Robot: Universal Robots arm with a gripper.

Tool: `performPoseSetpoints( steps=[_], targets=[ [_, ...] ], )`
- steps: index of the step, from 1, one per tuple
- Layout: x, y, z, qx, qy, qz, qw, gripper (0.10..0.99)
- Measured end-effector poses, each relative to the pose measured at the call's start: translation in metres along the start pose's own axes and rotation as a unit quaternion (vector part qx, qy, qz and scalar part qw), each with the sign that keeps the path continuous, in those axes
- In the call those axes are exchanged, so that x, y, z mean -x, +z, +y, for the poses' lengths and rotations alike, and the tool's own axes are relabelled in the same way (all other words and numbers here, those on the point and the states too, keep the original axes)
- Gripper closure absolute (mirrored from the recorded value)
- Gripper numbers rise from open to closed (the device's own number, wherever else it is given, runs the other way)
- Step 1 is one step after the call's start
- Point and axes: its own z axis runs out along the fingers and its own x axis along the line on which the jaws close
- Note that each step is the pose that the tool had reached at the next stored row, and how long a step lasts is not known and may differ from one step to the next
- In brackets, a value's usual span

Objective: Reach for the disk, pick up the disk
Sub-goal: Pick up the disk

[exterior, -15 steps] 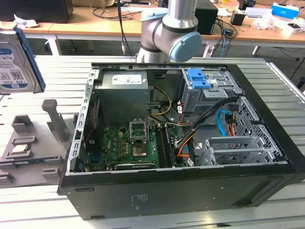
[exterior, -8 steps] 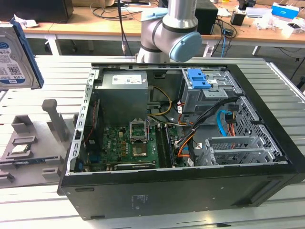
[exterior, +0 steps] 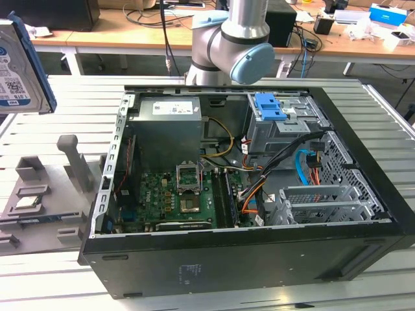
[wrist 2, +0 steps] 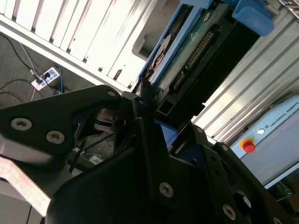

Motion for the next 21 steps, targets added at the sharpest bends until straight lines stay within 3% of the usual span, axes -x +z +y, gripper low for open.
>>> performPoseSetpoints(
  steps=[13, 21],
  targets=[
    [-0.0001, -0.0326, -0.0002, 0.0007, 0.0, 0.0, 1.0, 0.718],
    [-0.0002, -0.0468, -0.0004, 0.001, 0.0, 0.0, 1.0, 0.718]
  ],
)
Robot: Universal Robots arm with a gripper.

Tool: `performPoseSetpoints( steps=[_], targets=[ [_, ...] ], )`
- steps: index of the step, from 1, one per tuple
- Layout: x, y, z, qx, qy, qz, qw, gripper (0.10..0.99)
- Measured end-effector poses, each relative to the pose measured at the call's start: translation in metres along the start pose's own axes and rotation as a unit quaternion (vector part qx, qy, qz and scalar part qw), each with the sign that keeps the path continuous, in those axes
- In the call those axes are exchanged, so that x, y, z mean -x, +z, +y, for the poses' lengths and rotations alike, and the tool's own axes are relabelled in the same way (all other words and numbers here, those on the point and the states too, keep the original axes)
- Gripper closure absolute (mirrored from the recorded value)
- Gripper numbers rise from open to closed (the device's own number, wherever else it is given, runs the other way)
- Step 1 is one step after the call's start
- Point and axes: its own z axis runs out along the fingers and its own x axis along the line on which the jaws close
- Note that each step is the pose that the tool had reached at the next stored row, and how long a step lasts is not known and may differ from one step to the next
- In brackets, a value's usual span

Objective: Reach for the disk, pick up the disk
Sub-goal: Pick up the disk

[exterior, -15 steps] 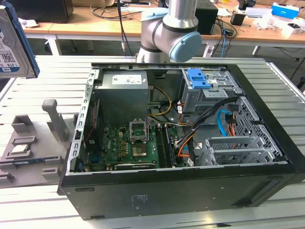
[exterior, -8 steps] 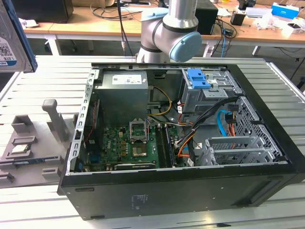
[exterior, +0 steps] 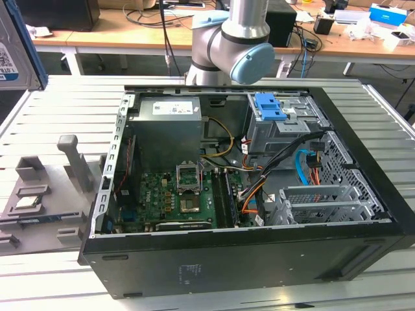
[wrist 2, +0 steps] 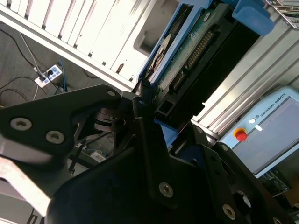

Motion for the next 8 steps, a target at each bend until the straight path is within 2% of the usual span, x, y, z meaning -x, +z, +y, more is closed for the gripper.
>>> performPoseSetpoints(
  steps=[8],
  targets=[
    [0.0, -0.0161, -0.0001, 0.0004, 0.0, 0.0, 1.0, 0.718]
  ],
)
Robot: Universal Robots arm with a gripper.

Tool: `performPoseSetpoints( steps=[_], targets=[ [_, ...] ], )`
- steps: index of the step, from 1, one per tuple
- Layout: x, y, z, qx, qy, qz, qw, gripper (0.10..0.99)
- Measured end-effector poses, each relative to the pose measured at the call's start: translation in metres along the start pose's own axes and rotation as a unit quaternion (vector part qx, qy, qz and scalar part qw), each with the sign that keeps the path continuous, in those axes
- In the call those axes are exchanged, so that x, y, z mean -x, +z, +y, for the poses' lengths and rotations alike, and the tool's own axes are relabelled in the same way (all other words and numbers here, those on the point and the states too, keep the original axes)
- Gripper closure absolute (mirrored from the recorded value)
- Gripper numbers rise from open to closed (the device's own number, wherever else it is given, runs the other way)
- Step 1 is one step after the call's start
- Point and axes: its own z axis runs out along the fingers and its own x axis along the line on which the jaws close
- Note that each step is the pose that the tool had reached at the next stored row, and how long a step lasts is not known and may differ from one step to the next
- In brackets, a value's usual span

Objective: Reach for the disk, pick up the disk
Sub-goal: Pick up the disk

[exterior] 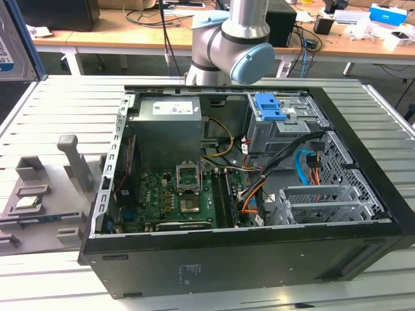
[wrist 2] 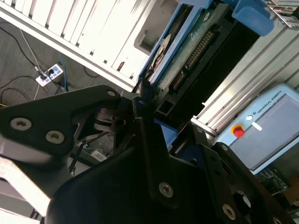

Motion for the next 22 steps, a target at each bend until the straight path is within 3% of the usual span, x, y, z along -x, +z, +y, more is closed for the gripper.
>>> performPoseSetpoints(
  steps=[7, 15, 18, 22],
  targets=[
    [-0.0001, -0.0117, -0.0002, 0.0004, 0.0, 0.0, 1.0, 0.718],
    [-0.0001, -0.0118, -0.0007, 0.0005, 0.0, 0.0, 1.0, 0.718],
    [-0.0004, -0.012, -0.0055, 0.0005, 0.0, 0.0, 1.0, 0.718],
    [-0.0014, -0.0127, -0.0218, 0.0005, 0.0, 0.0, 1.0, 0.718]
  ],
)
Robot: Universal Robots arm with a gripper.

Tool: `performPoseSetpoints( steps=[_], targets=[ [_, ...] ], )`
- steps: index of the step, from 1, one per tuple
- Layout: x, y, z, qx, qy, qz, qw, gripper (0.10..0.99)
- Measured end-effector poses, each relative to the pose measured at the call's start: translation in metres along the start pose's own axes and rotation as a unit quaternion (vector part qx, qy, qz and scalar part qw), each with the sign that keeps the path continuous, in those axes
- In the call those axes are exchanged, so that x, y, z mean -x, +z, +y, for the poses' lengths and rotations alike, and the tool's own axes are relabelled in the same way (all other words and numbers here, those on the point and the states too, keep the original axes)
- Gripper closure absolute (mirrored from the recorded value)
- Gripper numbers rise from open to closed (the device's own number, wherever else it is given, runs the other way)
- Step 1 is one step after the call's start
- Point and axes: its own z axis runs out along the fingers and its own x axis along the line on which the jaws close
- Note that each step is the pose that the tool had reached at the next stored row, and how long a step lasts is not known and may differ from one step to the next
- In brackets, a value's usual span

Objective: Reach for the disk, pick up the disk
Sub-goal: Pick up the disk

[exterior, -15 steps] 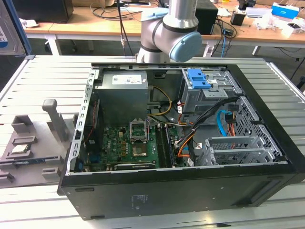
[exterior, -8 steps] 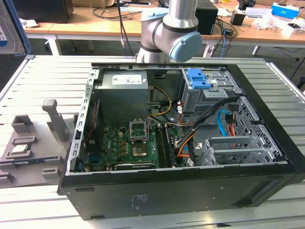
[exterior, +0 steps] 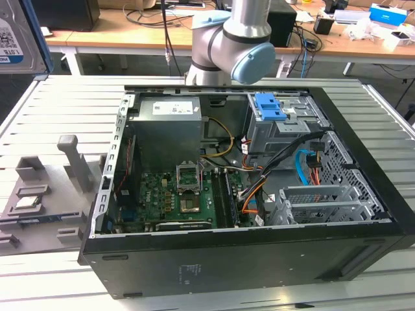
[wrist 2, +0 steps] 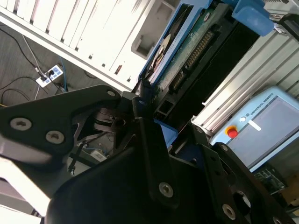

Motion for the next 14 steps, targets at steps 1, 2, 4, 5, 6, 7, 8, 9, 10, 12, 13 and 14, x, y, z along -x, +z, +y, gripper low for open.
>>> performPoseSetpoints(
  steps=[1, 2, 4, 5, 6, 7, 8, 9, 10, 12, 13, 14],
  targets=[
    [-0.0001, -0.0001, -0.0026, 0.0, 0.0, 0.0, 1.0, 0.718],
    [-0.0004, -0.0002, -0.0061, 0.0, 0.0, 0.0, 1.0, 0.718],
    [-0.0008, -0.0006, -0.0138, 0.0, 0.0, 0.0, 1.0, 0.718],
    [-0.001, -0.0007, -0.0165, 0.0, 0.0, 0.0, 1.0, 0.718],
    [-0.0012, -0.0008, -0.0188, 0.0, 0.0, 0.0, 1.0, 0.718],
    [-0.0013, -0.0009, -0.0212, 0.0, 0.0, 0.0, 1.0, 0.718],
    [-0.0015, -0.001, -0.0235, 0.0, 0.0, 0.0, 1.0, 0.718],
    [-0.0016, -0.001, -0.026, 0.0, 0.0, 0.0, 1.0, 0.718],
    [-0.0018, -0.0011, -0.0283, -0.0001, 0.0, 0.0, 1.0, 0.718],
    [-0.0022, -0.0015, -0.035, 0.0, 0.0, 0.0, 1.0, 0.718],
    [-0.0023, -0.0016, -0.0371, 0.0, 0.0, 0.0, 1.0, 0.718],
    [-0.0025, -0.0017, -0.0396, 0.0, 0.0, 0.0, 1.0, 0.718]
  ],
)
